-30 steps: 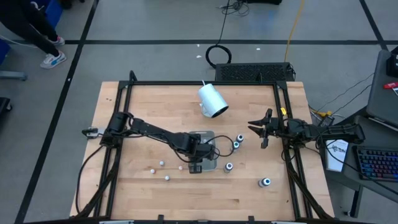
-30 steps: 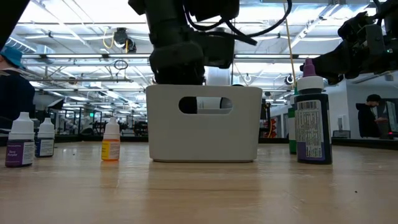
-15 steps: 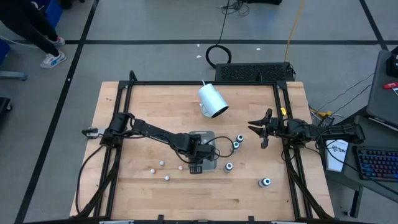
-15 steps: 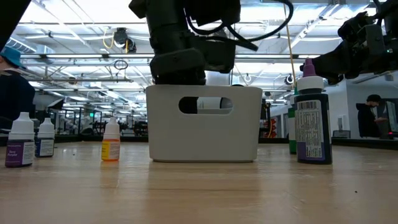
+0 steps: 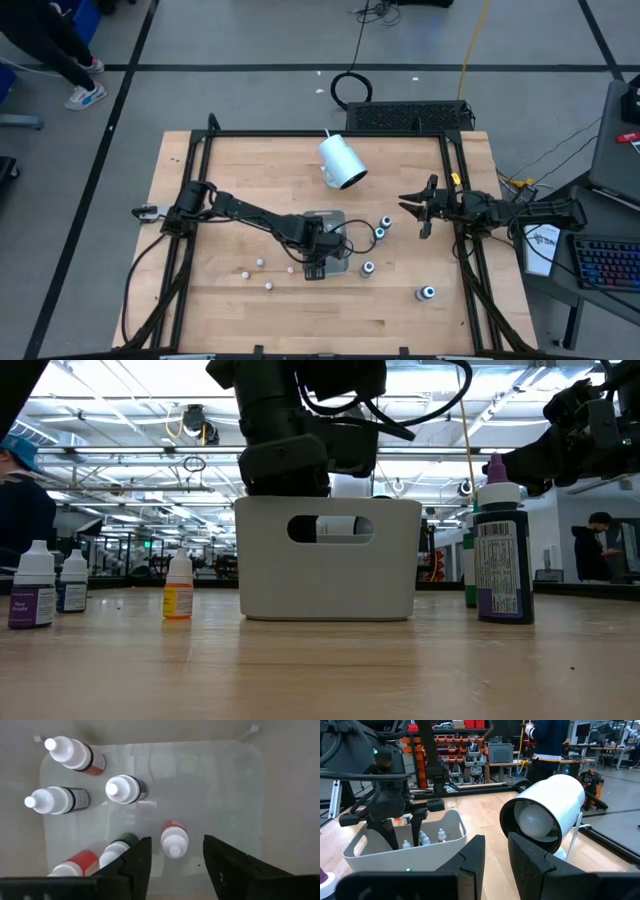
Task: Pick & Place food coloring
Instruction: Put the right small orange food coloring bottle into the gray bin
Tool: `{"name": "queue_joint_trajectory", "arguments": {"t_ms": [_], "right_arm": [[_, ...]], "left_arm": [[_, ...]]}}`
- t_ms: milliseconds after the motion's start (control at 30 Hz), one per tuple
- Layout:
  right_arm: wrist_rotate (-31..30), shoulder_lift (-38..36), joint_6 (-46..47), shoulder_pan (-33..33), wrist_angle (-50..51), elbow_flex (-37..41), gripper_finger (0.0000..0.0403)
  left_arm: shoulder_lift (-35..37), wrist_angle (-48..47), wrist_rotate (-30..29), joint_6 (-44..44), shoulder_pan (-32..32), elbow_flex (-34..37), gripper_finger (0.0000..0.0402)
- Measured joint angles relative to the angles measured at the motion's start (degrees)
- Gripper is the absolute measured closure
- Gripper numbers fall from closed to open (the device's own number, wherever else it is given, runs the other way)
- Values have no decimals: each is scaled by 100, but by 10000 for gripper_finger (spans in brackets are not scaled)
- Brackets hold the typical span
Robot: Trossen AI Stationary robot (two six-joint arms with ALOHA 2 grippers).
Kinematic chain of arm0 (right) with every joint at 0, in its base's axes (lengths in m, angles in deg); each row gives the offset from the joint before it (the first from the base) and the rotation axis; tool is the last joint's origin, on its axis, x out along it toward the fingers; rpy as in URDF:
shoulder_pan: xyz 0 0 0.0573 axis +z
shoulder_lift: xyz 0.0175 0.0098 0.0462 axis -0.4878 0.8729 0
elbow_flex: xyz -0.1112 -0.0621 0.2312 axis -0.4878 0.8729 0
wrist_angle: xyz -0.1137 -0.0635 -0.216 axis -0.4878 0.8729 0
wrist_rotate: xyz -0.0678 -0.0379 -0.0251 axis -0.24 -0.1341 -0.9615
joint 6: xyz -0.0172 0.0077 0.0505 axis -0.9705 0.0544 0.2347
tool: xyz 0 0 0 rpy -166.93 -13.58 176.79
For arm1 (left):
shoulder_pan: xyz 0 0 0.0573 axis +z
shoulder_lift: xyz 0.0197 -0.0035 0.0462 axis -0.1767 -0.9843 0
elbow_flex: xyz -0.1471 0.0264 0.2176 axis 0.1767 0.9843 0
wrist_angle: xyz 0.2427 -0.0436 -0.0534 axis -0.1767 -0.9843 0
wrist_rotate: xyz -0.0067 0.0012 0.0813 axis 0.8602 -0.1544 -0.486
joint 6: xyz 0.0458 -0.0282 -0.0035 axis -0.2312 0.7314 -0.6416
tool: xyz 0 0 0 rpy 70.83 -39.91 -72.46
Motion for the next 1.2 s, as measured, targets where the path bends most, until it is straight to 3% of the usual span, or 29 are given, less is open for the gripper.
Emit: {"name": "queue_joint_trajectory", "arguments": {"t_ms": [267, 600, 733, 933, 1033, 1200], "right_arm": [[0, 0, -2, 2, 0, 1, 325], [0, 0, 0, 0, 0, 1, 325], [0, 0, -2, 1, 0, 0, 325], [0, 0, -1, 2, -1, 1, 325], [0, 0, -2, 1, -2, 1, 325], [0, 0, 0, 1, 0, 1, 325]], "left_arm": [[215, 7, -1, 0, 0, -2, 233], [1086, -300, -79, 109, -165, -9, 221], [1465, -1341, -278, 703, -379, -15, 229], [1635, -2834, -984, 2376, -992, -13, 245], [1608, -2643, -1007, 2849, -1242, -9, 249], [1457, -1829, -770, 2871, -1479, -10, 240]]}}
